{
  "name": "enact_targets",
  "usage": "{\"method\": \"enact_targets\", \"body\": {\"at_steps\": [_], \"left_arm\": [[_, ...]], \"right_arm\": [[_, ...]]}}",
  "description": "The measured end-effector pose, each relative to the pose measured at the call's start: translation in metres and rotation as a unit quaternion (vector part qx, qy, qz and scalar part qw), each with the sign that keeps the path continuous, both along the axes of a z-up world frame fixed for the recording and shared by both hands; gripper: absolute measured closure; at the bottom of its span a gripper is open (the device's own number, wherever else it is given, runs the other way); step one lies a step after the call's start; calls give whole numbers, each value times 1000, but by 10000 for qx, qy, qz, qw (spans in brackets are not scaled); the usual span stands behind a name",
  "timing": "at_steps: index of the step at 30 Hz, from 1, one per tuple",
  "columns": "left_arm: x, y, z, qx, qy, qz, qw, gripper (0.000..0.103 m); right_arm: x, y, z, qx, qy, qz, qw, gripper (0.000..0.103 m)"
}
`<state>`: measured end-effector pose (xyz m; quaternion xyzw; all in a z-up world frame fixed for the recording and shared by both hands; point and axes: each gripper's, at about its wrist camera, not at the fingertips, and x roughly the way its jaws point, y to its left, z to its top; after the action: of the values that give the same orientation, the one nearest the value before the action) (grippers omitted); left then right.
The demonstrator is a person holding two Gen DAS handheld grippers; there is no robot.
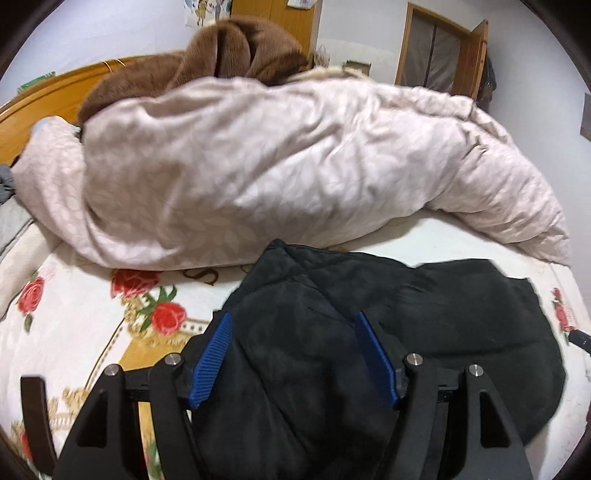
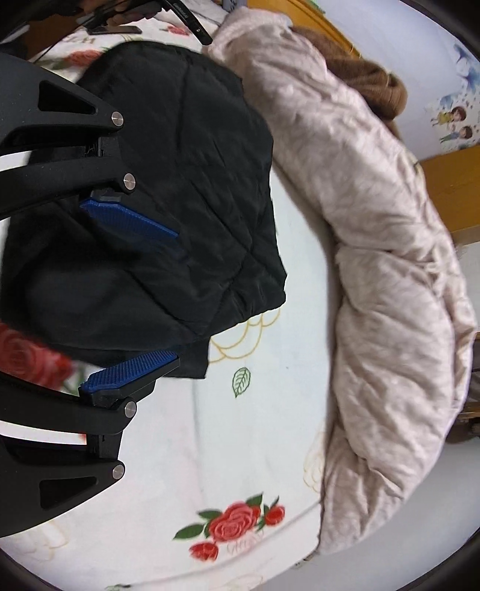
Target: Fold large clothes
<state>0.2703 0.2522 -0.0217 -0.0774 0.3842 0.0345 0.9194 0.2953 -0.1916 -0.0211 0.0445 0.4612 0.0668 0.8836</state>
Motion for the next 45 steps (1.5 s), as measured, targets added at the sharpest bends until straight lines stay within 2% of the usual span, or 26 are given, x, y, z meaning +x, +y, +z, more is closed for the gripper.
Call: {"method": "enact_targets", "body": {"at_steps": [9, 13, 24, 32, 45], "left_arm": [[-102, -58, 30, -169, 109, -134, 9997, 30], [-144, -84, 42, 7, 177, -230, 9996, 30], [-235, -113, 55, -92, 233, -231, 9994, 30], [-259, -126, 48, 44, 471, -200, 9987, 30], [-260, -124, 45, -67, 492, -179, 9986, 30]], "right_arm": [[-102, 12, 36, 0, -289, 148, 9995, 40], [-144, 17, 48, -83, -368, 240, 9990, 40], [-242, 20, 66, -120, -580, 321, 9977, 40], [-268, 24, 61, -207, -544, 416, 9974, 40], [-270, 40, 57, -347, -507, 604, 9963, 40]]}}
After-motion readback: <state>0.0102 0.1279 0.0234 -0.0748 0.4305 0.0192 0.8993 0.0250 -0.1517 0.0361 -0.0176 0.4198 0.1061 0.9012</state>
